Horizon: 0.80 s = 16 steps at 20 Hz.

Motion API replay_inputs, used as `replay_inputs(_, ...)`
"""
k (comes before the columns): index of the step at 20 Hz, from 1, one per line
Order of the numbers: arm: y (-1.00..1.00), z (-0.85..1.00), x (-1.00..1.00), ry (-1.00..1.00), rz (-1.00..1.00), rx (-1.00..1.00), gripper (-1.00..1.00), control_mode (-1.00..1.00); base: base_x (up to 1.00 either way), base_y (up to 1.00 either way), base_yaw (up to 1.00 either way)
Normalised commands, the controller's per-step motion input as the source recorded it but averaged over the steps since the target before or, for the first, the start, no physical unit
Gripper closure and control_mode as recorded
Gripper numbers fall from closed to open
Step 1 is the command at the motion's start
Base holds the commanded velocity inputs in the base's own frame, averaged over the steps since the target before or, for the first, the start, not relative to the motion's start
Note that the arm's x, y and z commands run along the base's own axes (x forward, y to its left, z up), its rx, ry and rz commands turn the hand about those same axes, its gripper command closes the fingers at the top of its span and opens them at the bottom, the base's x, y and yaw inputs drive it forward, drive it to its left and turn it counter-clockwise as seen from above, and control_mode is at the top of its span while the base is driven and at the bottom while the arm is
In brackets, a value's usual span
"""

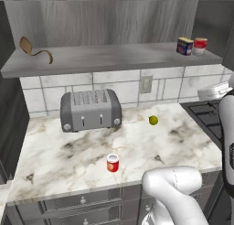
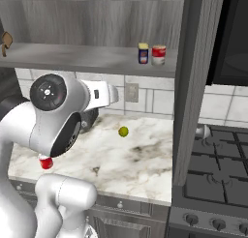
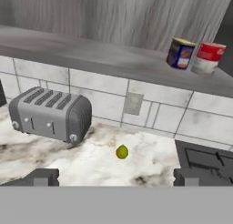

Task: Pick the cans from the counter and place them in their designated side in the cabinet.

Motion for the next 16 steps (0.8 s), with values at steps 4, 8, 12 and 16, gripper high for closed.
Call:
replay_inputs(4, 0.22, -0.06, -0.22, 0.08, 0.0, 0.0, -1.0, -1.0, 0.0, 0.0, 0.0)
replay_inputs(8, 0.21, 0.0, -0.17, 0.13, 0.01, 0.0, -1.0, -1.0, 0.0, 0.0, 0.0)
replay_inputs(12, 0.18, 0.0, -0.12, 0.19, 0.02, 0.03, -1.0, -1.0, 0.0, 0.0, 0.0)
replay_inputs(16, 0.14, -0.02, -0.13, 0.19, 0.03, 0.06, -1.0, -1.0, 0.0, 0.0, 0.0)
